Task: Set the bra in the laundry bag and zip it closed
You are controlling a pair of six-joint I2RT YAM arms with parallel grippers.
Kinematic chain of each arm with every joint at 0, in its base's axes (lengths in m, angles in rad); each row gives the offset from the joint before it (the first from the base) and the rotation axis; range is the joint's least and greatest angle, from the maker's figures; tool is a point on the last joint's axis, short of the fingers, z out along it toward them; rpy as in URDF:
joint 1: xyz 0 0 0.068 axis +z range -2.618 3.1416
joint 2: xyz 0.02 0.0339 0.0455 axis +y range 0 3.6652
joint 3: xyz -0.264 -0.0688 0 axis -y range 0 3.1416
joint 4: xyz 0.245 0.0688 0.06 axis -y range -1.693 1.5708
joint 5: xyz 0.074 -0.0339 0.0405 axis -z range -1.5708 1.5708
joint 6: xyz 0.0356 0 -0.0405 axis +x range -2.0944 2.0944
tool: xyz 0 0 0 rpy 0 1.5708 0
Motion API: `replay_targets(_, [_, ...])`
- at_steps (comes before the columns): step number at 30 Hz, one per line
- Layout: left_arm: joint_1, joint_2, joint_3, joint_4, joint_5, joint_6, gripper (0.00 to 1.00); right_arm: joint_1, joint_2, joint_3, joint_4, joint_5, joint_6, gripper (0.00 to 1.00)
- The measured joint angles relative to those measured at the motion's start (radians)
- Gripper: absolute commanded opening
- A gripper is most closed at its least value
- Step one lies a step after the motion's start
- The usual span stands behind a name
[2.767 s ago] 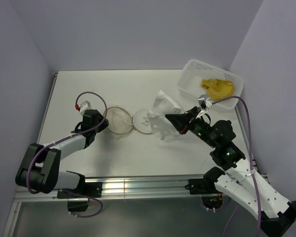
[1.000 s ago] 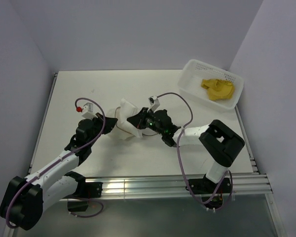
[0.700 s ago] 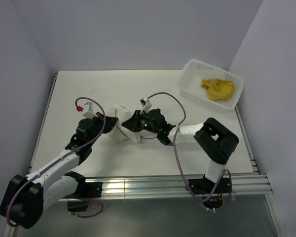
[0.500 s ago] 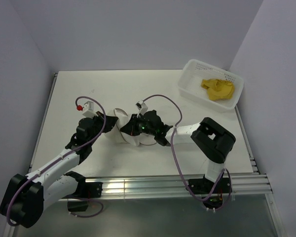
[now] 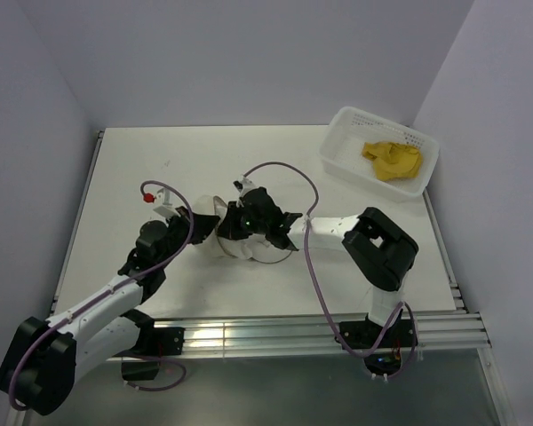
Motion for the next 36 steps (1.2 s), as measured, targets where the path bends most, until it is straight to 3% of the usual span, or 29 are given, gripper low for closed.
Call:
replay_targets(6, [-0.1,-0.041,-0.063,0.02,0.032,-0.041,0.0,0.006,0.0,0.04,-0.06,0.09,0.055,0.0])
replay_targets(15, [-0.186,-0.103,-0.152,0.018,-0.064,-0.144,0.0,0.05,-0.01,-0.032,-0.05,0.229,0.209,0.0])
replay_targets(25, [-0.229,-0.181,-0.199,0.032,-0.056,-0.245,0.0,0.066,-0.15,-0.146,0.0,0.367,0.322,0.0])
replay_targets(30, [-0.233,-0.244,-0.195,0.006,-0.061,-0.274,0.0,0.067,-0.134,-0.145,0.08,0.38,0.338,0.01])
replay_targets(34, [-0.234,-0.251,-0.191,-0.005,-0.066,-0.298,0.0,0.068,-0.056,-0.124,0.089,0.381,0.351,0.07])
replay_targets(36, [-0.234,-0.25,-0.191,-0.006,-0.067,-0.318,0.0,0.069,-0.042,-0.122,0.08,0.391,0.356,0.19])
